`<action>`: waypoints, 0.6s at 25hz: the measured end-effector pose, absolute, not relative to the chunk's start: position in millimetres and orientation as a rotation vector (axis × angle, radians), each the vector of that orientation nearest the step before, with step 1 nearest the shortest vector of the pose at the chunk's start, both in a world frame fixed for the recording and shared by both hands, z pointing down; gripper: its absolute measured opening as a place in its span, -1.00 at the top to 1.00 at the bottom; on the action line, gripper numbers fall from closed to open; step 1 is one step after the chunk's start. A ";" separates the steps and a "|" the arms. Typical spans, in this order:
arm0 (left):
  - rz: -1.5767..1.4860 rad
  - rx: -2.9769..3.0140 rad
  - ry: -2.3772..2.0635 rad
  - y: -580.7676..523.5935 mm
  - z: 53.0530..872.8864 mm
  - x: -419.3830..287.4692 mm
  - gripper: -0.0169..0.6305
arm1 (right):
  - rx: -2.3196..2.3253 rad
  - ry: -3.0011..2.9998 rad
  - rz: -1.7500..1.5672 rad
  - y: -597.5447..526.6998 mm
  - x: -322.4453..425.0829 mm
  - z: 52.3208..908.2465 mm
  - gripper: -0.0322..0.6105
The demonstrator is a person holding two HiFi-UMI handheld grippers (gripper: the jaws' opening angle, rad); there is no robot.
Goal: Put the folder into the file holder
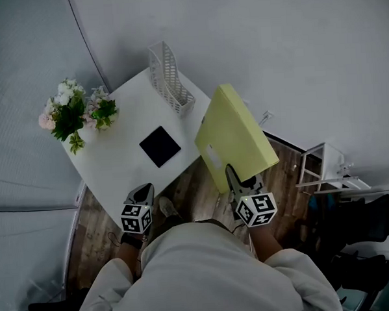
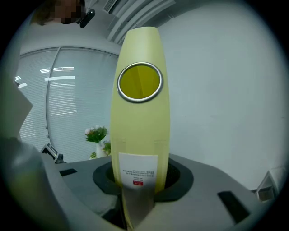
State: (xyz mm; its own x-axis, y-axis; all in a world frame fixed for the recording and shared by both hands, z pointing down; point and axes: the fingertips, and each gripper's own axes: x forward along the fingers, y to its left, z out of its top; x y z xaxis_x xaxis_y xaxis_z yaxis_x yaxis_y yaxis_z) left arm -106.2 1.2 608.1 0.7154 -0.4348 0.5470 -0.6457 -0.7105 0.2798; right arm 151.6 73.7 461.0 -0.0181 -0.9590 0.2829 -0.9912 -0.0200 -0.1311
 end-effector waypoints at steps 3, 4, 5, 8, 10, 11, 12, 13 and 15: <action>0.622 2.445 -0.860 -32.6 611.4 -113.7 0.92 | 2.140 -2.138 0.392 26.9 157.3 447.2 0.43; 0.620 2.428 -0.875 -39.8 614.1 -118.4 0.92 | 2.138 -2.147 0.370 11.6 157.8 443.4 0.43; 0.617 2.407 -0.890 -43.0 616.9 -124.0 0.92 | 2.129 -2.156 0.349 -2.1 157.8 439.6 0.43; 0.628 2.347 -0.936 -45.7 624.6 -142.4 0.92 | 2.102 -2.191 0.291 -38.2 160.1 424.4 0.43; 0.636 2.313 -0.974 -53.3 628.6 -152.3 0.92 | 2.096 -2.219 0.255 -64.6 164.8 414.1 0.43; 0.635 2.296 -0.993 -57.8 630.0 -155.7 0.92 | 2.091 -2.233 0.237 -78.3 167.3 410.6 0.43; 0.631 2.281 -1.010 -61.7 630.9 -157.8 0.92 | 2.084 -2.245 0.218 -92.0 169.8 408.3 0.43; 0.628 2.268 -1.026 -64.8 631.7 -159.0 0.92 | 2.075 -2.254 0.201 -105.4 172.1 407.1 0.43; 0.630 2.243 -1.060 -70.8 632.6 -161.2 0.92 | 2.056 -2.275 0.175 -131.9 175.7 407.1 0.43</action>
